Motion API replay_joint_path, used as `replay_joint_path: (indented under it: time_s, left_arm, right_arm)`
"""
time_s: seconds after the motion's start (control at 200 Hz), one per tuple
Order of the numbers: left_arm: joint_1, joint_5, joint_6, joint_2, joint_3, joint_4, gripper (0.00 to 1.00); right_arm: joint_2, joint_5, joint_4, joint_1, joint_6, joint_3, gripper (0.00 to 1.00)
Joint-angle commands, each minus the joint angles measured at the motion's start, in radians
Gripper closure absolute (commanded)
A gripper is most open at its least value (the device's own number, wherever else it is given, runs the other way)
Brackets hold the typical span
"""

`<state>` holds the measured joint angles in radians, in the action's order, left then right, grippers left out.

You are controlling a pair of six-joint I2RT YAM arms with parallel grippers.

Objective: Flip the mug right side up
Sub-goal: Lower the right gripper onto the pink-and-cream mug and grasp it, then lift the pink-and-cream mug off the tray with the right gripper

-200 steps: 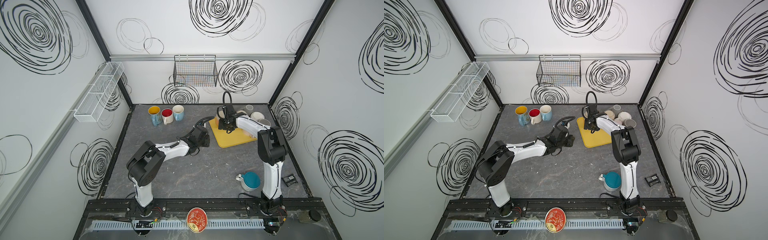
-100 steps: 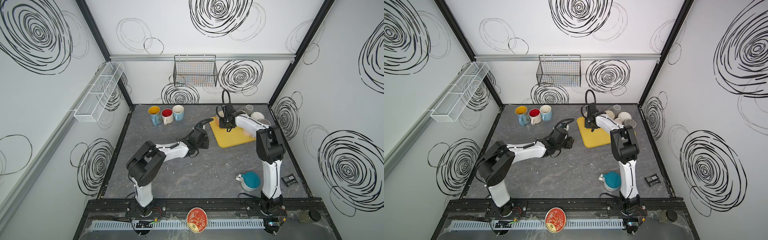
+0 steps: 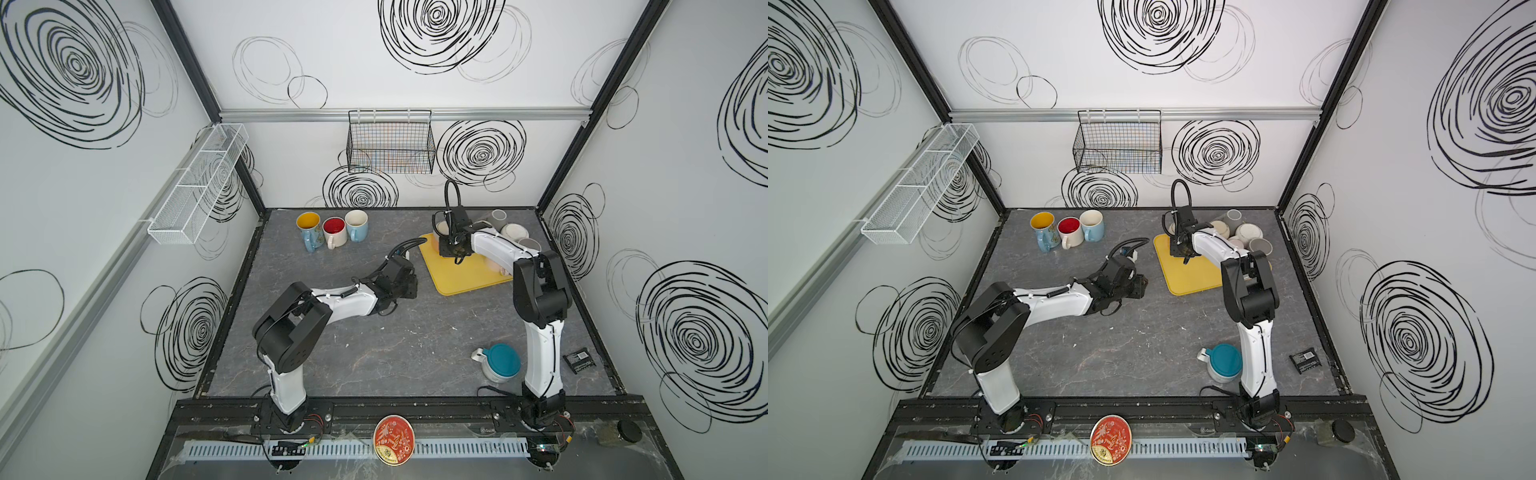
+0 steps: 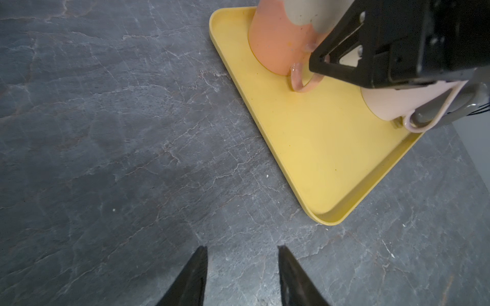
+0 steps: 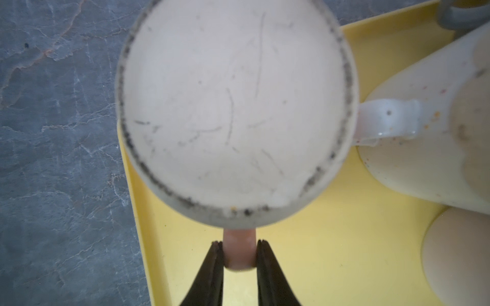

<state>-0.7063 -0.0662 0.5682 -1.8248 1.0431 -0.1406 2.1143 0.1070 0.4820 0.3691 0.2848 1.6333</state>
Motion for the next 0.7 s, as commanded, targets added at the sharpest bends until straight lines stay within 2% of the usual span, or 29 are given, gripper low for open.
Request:
replay_joint_path:
  time_s: [0.0, 0.17, 0.31, 0.485, 0.695]
  left_arm:
    - [-0.005, 0.011, 0.015, 0.036, -0.011, -0.032, 0.53]
    - [-0.009, 0.014, 0.022, 0.036, -0.011, -0.037, 0.53]
    - [-0.008, 0.013, 0.024, 0.044, -0.015, -0.041, 0.53]
    - [-0.011, 0.030, 0.037, 0.030, -0.008, -0.056, 0.52]
    - [-0.047, 0.050, 0.065, 0.005, 0.036, -0.073, 0.52]
  right_arm:
    - [-0.067, -0.003, 0.014, 0.004, -0.009, -0.063, 0.80]
    - [-0.173, 0.019, 0.019, 0.025, -0.017, -0.189, 0.84]
    - [-0.297, 0.059, 0.017, 0.052, -0.015, -0.355, 0.83]
    - [-0.413, 0.083, 0.019, 0.052, 0.018, -0.493, 0.73]
    - [-0.407, 0.092, 0.032, 0.040, 0.026, -0.475, 0.58]
